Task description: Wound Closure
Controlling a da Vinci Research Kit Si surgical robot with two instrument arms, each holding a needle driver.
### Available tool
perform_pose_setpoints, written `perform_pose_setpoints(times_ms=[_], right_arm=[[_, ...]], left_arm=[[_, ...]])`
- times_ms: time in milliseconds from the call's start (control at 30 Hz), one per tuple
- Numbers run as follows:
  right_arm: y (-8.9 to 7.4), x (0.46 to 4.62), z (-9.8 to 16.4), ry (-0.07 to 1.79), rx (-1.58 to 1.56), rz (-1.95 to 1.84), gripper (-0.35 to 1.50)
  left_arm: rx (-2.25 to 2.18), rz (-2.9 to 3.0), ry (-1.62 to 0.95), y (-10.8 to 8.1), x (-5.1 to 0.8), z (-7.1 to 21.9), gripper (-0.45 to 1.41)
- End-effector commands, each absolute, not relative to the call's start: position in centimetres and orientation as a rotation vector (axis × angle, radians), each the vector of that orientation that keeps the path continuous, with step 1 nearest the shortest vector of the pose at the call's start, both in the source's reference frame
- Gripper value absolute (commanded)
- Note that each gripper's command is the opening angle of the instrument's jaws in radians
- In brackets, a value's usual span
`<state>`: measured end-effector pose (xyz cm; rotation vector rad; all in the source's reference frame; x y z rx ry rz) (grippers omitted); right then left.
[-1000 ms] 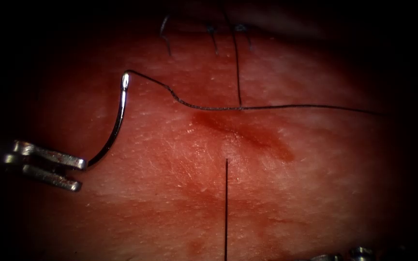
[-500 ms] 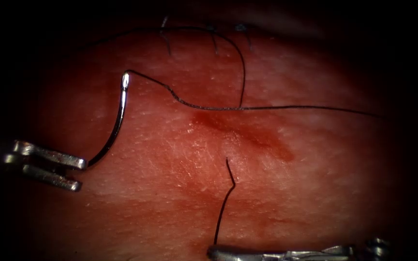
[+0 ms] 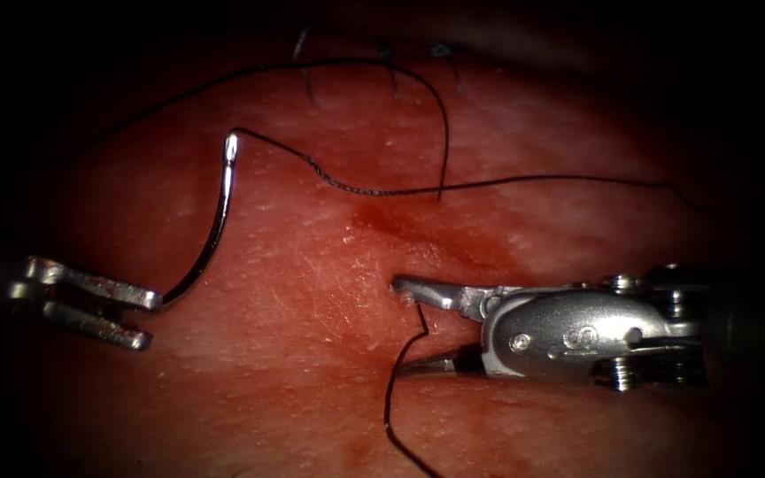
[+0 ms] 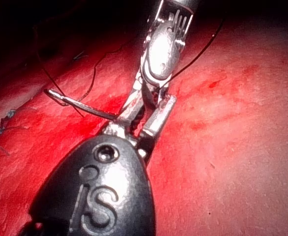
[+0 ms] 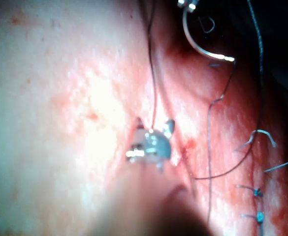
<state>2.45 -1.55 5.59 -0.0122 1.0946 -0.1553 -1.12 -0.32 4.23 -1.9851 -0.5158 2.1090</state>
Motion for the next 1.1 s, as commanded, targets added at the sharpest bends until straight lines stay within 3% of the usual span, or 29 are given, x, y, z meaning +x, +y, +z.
perform_pose_setpoints(times_ms=[33, 133, 167, 267, 500, 1100], right_arm=[[-1.6, 2.53, 5.7, 1.086, -0.020, -0.158, 1.43], [-1.6, 2.52, 5.9, 1.075, -0.031, -0.160, 1.35], [-1.6, 2.49, 5.9, 1.074, -0.034, -0.163, 1.08], [-1.7, 2.36, 5.9, 1.045, -0.061, -0.142, -0.35], [-1.7, 2.22, 5.6, 1.040, -0.048, -0.109, -0.35], [-2.2, 2.44, 4.6, 1.151, 0.058, -0.154, -0.35]], left_arm=[[-1.988, 2.108, -0.516, -0.3, -1.17, 4.3, -0.45], [-1.988, 2.108, -0.516, -0.3, -1.17, 4.3, -0.45], [-1.988, 2.108, -0.516, -0.3, -1.17, 4.3, -0.45], [-1.988, 2.108, -0.516, -0.3, -1.17, 4.3, -0.45], [-1.988, 2.108, -0.516, -0.3, -1.18, 4.3, -0.45], [-1.988, 2.109, -0.516, -0.3, -1.17, 4.3, -0.45]])
